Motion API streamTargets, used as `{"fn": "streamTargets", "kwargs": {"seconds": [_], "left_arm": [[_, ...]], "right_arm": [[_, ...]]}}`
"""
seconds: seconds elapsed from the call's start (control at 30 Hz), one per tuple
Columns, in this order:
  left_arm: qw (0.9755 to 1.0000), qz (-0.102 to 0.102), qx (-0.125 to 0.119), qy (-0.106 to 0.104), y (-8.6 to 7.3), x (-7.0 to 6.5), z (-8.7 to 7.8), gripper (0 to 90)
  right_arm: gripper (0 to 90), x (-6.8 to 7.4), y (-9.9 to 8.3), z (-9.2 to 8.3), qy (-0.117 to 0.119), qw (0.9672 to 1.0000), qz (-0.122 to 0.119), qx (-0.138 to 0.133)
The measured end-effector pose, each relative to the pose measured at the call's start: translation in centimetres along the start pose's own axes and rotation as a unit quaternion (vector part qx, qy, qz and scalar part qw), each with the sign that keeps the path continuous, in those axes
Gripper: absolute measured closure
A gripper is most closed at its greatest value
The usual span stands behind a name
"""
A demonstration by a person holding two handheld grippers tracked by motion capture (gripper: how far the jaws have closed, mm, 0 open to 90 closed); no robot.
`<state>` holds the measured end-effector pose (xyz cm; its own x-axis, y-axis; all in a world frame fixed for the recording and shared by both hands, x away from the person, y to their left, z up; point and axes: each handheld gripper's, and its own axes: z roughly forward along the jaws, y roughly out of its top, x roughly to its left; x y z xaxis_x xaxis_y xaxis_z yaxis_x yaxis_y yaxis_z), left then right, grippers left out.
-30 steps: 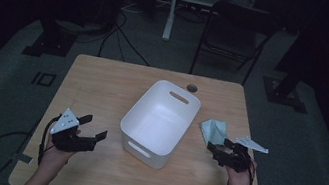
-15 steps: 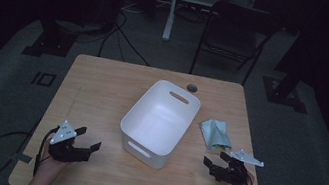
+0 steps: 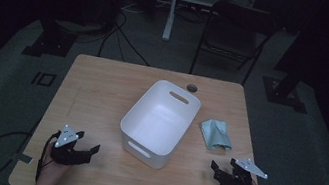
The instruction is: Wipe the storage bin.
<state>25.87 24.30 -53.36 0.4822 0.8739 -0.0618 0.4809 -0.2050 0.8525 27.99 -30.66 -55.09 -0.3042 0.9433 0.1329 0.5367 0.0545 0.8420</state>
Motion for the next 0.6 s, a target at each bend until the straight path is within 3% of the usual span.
{"fn": "streamTargets", "kwargs": {"seconds": [0.13,0.2,0.33,0.6], "left_arm": [[0.9999,-0.012,0.000,0.009,-0.24,0.21,0.08,17.7],[0.9993,-0.027,-0.004,0.024,-0.44,0.49,0.13,17.7],[0.9987,-0.045,0.001,0.023,-0.66,0.89,0.45,17.7],[0.9987,-0.040,0.019,0.024,-0.80,0.67,0.97,17.7]], "right_arm": [[14.3,-0.37,-0.13,0.06,-0.014,0.9999,0.007,-0.005],[14.3,-0.59,-0.24,0.18,-0.022,0.9997,0.008,-0.005],[14.4,-0.68,-0.35,0.43,-0.026,0.9996,0.010,0.002],[14.4,-0.70,-0.30,0.51,-0.028,0.9995,0.010,0.001]]}}
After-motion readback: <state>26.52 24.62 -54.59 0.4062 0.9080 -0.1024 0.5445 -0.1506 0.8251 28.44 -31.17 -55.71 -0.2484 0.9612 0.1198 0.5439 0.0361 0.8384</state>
